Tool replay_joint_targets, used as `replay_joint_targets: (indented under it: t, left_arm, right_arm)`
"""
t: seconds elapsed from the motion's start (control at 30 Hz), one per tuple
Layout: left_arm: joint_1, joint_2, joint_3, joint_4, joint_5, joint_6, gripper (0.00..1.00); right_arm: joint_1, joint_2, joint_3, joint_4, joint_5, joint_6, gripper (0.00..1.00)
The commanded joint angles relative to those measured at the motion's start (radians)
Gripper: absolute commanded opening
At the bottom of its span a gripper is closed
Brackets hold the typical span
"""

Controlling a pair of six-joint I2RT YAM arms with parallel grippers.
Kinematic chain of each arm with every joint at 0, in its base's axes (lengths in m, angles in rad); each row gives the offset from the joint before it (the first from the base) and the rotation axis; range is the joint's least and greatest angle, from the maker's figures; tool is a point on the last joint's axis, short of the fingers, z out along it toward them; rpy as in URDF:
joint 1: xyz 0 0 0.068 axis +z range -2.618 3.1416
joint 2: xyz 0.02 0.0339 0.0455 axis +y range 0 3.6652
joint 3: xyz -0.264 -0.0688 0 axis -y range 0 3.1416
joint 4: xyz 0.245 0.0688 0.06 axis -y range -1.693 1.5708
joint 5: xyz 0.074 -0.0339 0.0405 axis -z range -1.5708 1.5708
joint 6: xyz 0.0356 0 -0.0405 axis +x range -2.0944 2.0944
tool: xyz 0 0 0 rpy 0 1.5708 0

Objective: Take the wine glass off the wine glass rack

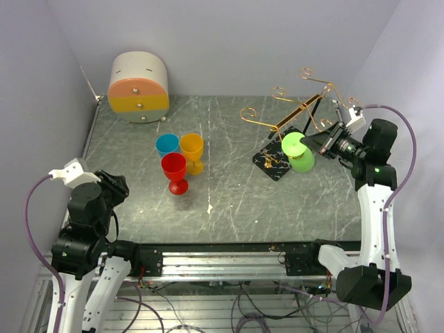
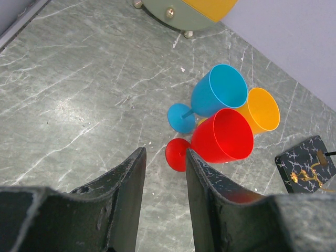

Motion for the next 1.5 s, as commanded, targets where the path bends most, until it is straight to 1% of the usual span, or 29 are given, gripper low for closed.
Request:
replay_joint_targets:
  t: [0.0, 0.47, 0.73, 0.87, 1.07, 1.23, 1.47]
  left_arm:
    - [-0.006, 0.004, 0.000, 0.028, 0.000, 0.004, 0.47]
    - [-0.006, 0.007, -0.001, 0.028, 0.001, 0.004, 0.47]
    - [-0.006, 0.009, -0.002, 0.030, -0.001, 0.003, 0.47]
    - [-0.006, 0.009, -0.002, 0.030, -0.001, 0.003, 0.47]
    - [-0.006, 0.011, -0.003, 0.032, -0.001, 0.003, 0.47]
    - [-0.006, 0.009, -0.002, 0.030, -0.001, 0.003, 0.47]
    - [-0.005, 0.009, -0.001, 0.028, -0.004, 0.001, 0.47]
  right_arm:
    - [0.004, -0.035, 0.036, -0.002, 0.021, 0.004, 0.00]
    - [0.004, -0.069, 0.064, -0.120, -0.003, -0.049, 0.00]
    - [0.003, -0.088, 0.050, -0.138, -0.054, -0.052, 0.00]
    - [0.004, -0.086, 0.033, -0.120, -0.089, -0.039, 0.00]
    - [0.004, -0.075, 0.021, -0.095, -0.096, -0.034, 0.00]
    - [0.004, -0.040, 0.005, -0.014, -0.119, 0.003, 0.00]
    - [0.005, 0.030, 0.048, 0.070, -0.120, 0.039, 0.00]
